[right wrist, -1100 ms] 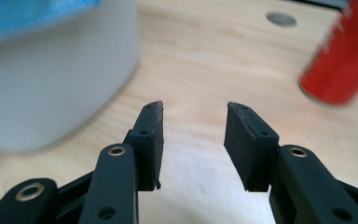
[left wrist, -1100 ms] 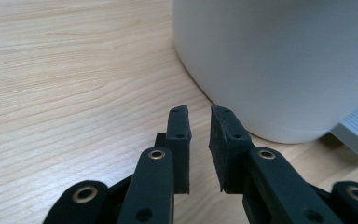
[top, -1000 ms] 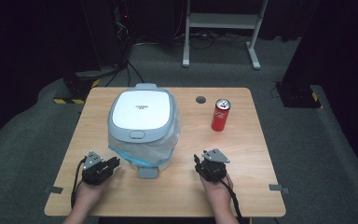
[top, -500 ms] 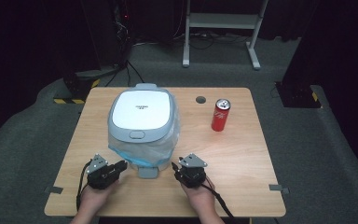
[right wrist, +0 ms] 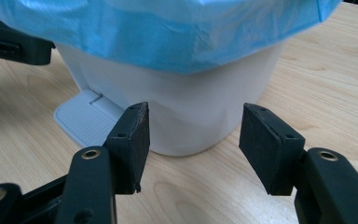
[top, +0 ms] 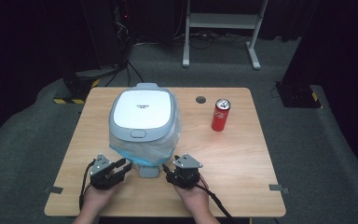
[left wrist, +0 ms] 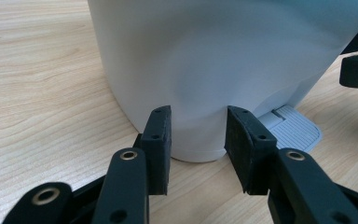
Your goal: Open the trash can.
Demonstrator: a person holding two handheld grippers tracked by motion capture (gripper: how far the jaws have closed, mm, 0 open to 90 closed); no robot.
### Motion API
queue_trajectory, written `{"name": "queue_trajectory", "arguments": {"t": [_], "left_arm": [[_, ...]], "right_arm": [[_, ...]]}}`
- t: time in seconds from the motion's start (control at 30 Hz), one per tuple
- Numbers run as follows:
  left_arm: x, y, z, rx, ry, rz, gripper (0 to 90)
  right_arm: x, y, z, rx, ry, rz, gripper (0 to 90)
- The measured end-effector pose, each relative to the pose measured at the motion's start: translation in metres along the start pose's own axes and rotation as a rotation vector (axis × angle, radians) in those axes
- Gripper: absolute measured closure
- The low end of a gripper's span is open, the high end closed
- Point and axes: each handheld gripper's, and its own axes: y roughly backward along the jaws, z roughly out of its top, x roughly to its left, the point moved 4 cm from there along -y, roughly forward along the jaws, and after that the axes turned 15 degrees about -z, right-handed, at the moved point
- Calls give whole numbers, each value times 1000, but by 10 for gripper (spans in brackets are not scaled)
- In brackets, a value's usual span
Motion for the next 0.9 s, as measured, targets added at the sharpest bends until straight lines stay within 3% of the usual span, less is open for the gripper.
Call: {"name": "queue_trajectory", "arguments": {"t": [0.37,0.53,0.73,0.9], "left_arm": [[11,-9,5,15,-11,21,629],[19,-10,3,-11,7,38,630],[15,-8,1,-18,6,23,613],[4,-8,1,-14,-39,8,629]], "right_arm": [[0,-11,10,1,22,-27,455],[-3,-20,15,4,28,-45,458],[-7,-28,22,21,39,-81,470],[-6,-22,23,11,33,-93,486]]}}
